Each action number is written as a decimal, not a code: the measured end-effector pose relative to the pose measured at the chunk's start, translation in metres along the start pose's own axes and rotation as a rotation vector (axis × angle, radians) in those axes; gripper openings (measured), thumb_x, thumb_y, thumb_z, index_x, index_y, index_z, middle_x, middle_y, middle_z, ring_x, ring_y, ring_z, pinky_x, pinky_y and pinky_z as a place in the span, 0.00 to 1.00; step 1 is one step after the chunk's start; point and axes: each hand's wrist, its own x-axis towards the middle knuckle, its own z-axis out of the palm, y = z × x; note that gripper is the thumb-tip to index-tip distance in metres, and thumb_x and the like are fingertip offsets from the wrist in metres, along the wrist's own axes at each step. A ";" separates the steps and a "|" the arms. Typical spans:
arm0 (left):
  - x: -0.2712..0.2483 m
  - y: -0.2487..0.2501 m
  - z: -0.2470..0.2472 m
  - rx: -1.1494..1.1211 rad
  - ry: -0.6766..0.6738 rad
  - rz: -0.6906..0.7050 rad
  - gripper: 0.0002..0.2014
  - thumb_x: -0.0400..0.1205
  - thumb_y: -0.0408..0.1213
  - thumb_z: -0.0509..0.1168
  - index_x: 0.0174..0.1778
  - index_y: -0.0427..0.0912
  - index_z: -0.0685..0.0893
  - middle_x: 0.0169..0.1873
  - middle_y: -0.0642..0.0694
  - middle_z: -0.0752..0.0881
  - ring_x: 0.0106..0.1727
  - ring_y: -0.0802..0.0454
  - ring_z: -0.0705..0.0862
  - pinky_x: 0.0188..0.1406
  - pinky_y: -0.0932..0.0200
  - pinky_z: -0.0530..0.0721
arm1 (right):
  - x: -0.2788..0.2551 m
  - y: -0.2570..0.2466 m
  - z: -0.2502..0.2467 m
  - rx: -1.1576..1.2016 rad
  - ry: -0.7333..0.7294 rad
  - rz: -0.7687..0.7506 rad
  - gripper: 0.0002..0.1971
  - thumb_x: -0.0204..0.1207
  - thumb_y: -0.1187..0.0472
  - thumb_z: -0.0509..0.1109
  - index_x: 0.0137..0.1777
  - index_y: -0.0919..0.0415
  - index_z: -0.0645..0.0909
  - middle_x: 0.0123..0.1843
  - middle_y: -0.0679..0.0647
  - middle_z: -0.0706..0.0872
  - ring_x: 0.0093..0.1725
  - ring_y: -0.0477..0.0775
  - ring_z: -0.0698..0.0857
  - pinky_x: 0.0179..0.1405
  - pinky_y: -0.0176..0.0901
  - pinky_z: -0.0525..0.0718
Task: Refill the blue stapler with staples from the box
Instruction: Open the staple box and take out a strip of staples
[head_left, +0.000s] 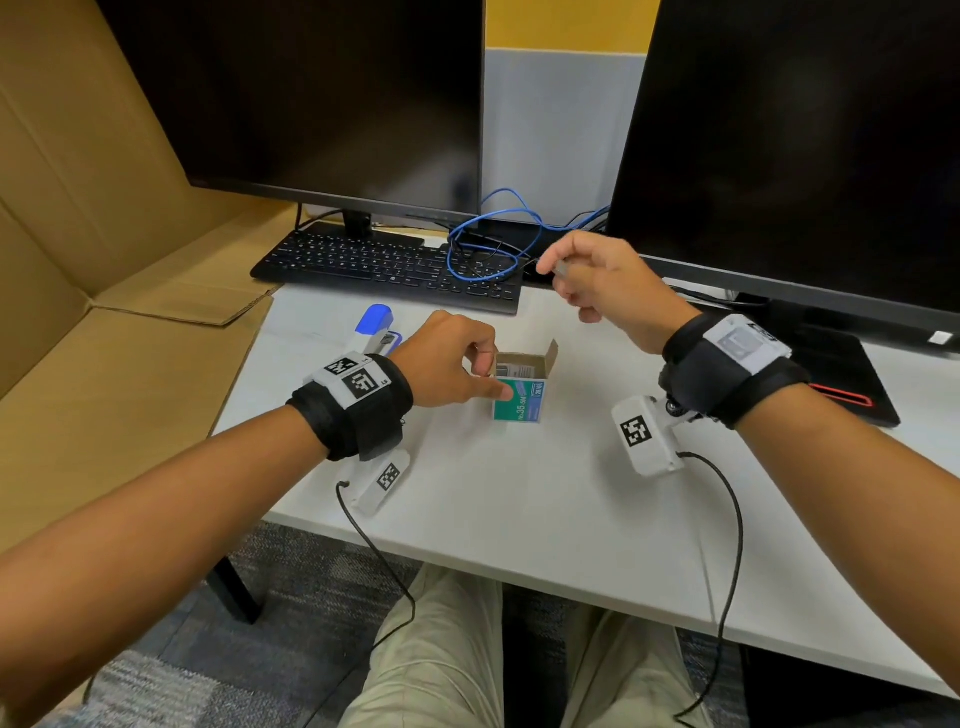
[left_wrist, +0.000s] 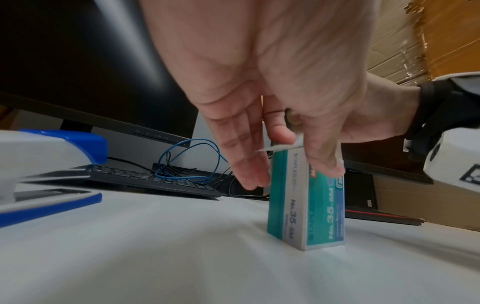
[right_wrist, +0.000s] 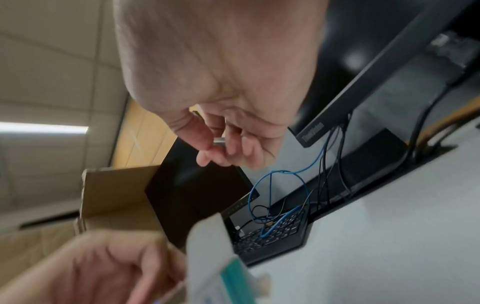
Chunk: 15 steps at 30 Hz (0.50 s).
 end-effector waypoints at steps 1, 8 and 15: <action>-0.001 0.002 -0.001 -0.003 0.016 -0.006 0.20 0.66 0.49 0.81 0.29 0.46 0.75 0.41 0.47 0.90 0.46 0.50 0.88 0.42 0.50 0.90 | -0.003 0.000 0.000 -0.119 -0.011 -0.009 0.11 0.80 0.68 0.60 0.54 0.60 0.82 0.33 0.49 0.75 0.31 0.46 0.71 0.30 0.39 0.70; -0.005 0.011 -0.004 -0.278 0.151 -0.059 0.22 0.62 0.35 0.85 0.45 0.39 0.80 0.39 0.48 0.86 0.38 0.51 0.89 0.34 0.56 0.90 | -0.027 0.008 -0.001 -0.568 -0.171 -0.067 0.03 0.75 0.63 0.73 0.45 0.62 0.86 0.28 0.51 0.71 0.28 0.48 0.69 0.35 0.47 0.73; -0.007 0.017 -0.001 -0.351 0.162 -0.017 0.18 0.66 0.26 0.81 0.47 0.35 0.81 0.43 0.42 0.87 0.42 0.49 0.90 0.39 0.56 0.92 | -0.026 0.010 0.002 -0.553 -0.112 0.050 0.32 0.71 0.35 0.70 0.39 0.70 0.86 0.20 0.45 0.74 0.25 0.46 0.70 0.28 0.40 0.70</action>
